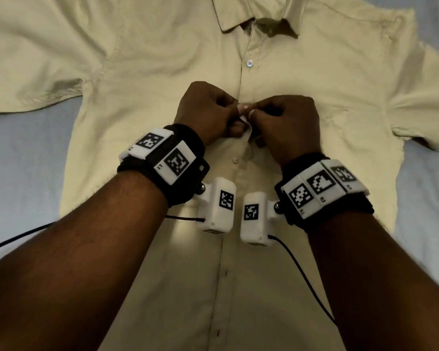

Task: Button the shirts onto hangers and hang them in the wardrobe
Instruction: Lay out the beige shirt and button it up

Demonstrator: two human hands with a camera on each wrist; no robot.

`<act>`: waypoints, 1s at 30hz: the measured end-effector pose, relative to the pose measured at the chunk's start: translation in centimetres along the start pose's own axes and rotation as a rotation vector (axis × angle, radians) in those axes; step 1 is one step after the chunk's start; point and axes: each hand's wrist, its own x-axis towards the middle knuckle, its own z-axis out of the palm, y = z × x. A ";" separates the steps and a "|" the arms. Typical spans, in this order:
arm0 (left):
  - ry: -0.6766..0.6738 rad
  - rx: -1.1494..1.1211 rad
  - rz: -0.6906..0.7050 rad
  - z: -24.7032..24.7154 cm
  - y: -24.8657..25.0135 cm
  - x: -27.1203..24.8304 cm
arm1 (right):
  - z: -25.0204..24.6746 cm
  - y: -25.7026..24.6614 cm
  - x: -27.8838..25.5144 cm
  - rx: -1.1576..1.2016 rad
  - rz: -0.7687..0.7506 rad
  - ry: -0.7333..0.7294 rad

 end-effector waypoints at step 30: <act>0.306 0.672 0.462 -1.3 -2.7 -4.1 | -0.9 -1.4 -2.3 -0.300 0.048 0.069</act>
